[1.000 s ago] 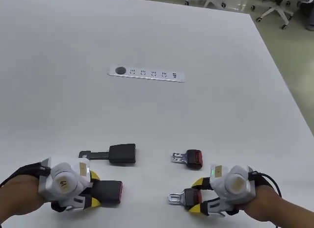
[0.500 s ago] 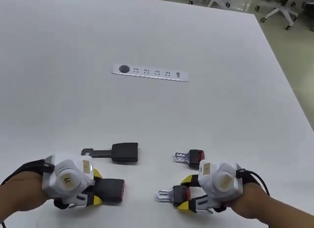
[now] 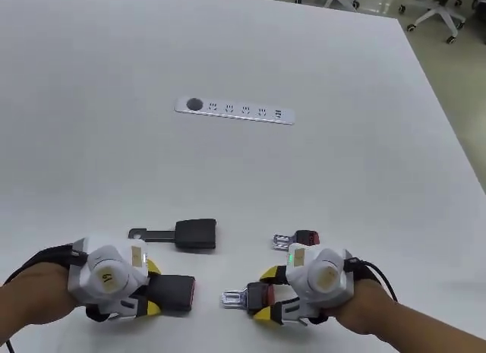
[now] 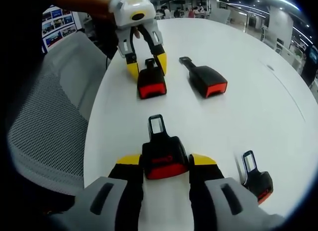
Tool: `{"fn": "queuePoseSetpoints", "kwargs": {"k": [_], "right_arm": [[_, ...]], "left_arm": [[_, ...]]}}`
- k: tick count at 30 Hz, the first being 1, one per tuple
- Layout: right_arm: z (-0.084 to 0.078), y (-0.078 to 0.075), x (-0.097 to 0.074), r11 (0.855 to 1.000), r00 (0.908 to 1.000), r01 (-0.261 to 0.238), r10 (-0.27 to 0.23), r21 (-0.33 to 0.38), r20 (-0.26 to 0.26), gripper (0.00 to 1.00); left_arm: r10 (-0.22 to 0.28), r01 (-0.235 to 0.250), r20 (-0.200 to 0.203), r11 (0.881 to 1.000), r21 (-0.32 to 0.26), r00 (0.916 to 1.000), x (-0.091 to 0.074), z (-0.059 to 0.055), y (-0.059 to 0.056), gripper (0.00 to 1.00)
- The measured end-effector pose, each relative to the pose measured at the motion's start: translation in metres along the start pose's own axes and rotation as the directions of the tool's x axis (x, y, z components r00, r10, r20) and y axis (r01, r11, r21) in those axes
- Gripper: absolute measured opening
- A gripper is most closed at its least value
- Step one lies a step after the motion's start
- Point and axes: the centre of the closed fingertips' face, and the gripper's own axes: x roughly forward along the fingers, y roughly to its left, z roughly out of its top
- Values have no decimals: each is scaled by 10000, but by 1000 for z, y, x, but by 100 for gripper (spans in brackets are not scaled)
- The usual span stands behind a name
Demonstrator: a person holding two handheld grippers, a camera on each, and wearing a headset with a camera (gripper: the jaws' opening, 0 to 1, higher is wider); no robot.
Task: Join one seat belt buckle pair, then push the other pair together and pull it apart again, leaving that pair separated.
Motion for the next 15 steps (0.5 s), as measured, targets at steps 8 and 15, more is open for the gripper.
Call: {"fn": "queuePoseSetpoints", "kwargs": {"k": [8,15], "right_arm": [[14,2,21,10000,9994,23,-24,33,349,34],[28,7,31,10000,9980,-54,52,23,622,34]], "left_arm": [[-34,34,-57,10000,49,10000,0,0,1,34],[-117,120,-176,9998,174,9998,1,-1,1,34]]}}
